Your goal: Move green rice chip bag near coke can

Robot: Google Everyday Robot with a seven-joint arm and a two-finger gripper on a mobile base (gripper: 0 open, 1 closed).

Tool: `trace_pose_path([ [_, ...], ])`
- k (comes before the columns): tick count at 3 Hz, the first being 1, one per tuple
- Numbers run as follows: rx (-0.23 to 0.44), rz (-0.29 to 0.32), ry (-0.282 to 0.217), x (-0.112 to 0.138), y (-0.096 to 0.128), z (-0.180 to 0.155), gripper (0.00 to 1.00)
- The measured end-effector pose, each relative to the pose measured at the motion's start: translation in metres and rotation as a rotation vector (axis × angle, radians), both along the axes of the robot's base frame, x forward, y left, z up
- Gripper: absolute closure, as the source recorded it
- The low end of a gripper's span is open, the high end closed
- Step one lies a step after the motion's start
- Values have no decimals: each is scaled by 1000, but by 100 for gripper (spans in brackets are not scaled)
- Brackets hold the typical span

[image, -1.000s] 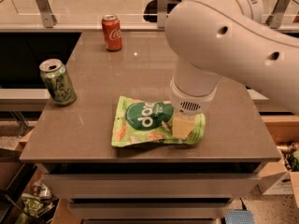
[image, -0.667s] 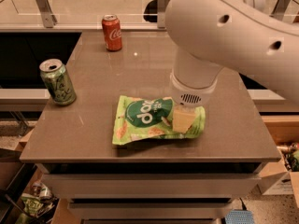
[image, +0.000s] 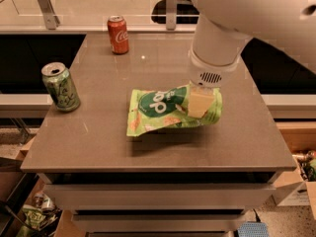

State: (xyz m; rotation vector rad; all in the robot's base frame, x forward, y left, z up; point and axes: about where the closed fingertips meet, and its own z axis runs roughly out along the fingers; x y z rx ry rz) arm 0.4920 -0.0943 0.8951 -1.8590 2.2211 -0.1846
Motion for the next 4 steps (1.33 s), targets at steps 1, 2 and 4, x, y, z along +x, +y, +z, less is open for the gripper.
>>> trace_pose_path([
  [1, 19, -2, -26, 20, -7, 21, 100],
  [2, 35, -2, -53, 46, -14, 42, 100],
  [4, 57, -2, -73, 92, -17, 67, 100],
])
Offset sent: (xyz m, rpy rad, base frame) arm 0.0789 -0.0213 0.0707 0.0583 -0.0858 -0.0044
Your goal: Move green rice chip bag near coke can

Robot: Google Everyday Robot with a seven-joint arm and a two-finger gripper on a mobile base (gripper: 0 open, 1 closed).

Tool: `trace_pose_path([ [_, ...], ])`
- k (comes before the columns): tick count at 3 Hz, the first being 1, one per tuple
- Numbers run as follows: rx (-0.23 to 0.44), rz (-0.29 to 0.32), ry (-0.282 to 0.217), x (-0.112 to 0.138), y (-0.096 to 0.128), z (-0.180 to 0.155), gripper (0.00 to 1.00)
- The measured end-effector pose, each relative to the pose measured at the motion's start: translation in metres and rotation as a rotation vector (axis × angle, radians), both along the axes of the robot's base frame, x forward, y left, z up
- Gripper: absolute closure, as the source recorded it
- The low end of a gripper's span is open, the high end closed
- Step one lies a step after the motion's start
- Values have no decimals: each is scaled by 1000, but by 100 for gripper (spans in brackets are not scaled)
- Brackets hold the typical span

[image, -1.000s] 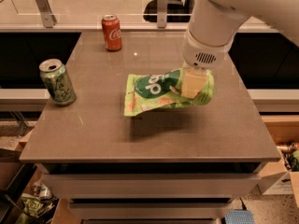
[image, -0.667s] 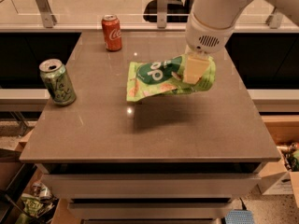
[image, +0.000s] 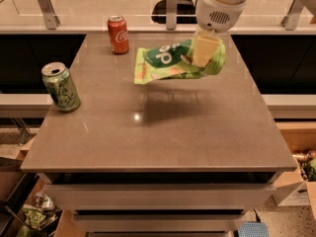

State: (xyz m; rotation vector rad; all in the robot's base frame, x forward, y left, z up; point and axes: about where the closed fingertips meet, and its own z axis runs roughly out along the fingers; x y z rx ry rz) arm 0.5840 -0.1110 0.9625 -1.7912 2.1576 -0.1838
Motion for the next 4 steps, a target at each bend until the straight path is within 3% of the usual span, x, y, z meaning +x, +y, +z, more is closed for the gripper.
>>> trace_pose_path([
  [4, 0, -19, -1, 80, 12, -5, 100],
])
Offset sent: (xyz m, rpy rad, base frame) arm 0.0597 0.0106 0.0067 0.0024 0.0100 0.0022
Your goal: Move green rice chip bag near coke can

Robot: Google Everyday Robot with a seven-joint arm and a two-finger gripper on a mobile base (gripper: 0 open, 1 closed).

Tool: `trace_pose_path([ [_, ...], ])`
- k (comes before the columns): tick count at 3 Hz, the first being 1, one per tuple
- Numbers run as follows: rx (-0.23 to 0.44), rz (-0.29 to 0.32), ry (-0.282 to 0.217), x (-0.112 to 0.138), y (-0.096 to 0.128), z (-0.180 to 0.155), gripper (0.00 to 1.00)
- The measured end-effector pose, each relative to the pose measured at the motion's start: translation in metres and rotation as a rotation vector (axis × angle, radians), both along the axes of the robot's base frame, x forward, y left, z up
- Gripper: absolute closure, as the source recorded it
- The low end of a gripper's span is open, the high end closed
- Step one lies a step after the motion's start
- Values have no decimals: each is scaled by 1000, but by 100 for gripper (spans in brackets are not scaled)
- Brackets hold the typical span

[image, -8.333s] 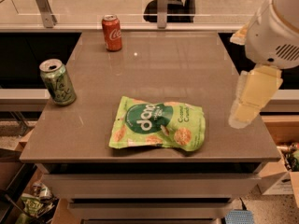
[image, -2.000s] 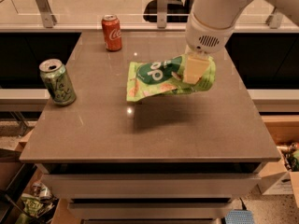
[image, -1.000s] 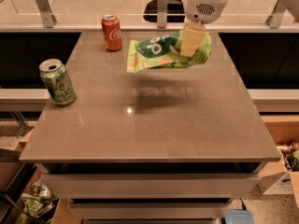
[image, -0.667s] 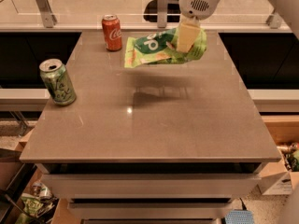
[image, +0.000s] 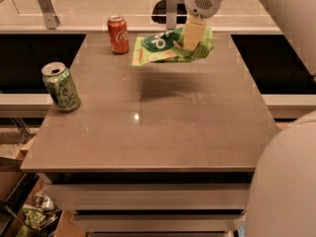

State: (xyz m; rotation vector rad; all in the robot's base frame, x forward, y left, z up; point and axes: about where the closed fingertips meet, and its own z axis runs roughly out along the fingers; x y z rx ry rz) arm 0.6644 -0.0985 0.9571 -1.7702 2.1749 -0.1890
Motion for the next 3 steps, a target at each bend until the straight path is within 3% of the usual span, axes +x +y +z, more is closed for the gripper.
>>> trace_pose_path([
  [1, -8, -40, -22, 19, -9, -7, 100],
  [3, -32, -75, -184, 44, -29, -1, 100],
])
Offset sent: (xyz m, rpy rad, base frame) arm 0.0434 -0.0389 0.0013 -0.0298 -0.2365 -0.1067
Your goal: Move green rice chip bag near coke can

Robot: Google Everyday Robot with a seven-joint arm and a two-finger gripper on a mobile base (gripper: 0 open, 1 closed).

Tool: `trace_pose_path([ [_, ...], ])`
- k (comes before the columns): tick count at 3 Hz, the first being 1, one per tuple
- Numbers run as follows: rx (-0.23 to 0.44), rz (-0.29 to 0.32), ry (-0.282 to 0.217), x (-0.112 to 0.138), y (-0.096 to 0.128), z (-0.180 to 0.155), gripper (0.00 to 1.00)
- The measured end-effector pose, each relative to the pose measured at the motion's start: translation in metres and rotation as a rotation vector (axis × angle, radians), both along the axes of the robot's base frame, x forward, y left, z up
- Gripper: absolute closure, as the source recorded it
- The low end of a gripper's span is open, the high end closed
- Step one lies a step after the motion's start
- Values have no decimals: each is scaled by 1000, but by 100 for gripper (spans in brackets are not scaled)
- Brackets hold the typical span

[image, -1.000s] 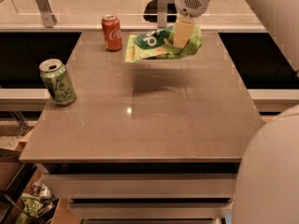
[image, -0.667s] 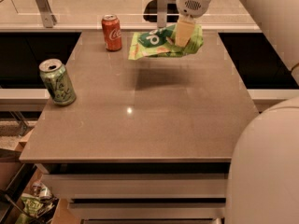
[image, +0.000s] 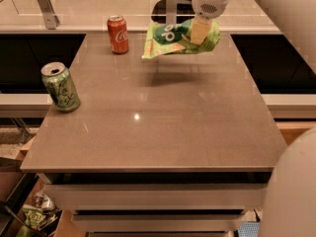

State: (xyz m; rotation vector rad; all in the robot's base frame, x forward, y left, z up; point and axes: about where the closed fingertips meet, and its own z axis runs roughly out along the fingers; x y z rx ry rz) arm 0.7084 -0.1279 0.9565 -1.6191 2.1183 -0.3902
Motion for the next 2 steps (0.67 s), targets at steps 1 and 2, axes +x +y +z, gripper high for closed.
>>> trace_pose_path([
  [1, -14, 14, -20, 15, 3, -9, 100],
  [2, -22, 36, -10, 31, 11, -23, 100],
])
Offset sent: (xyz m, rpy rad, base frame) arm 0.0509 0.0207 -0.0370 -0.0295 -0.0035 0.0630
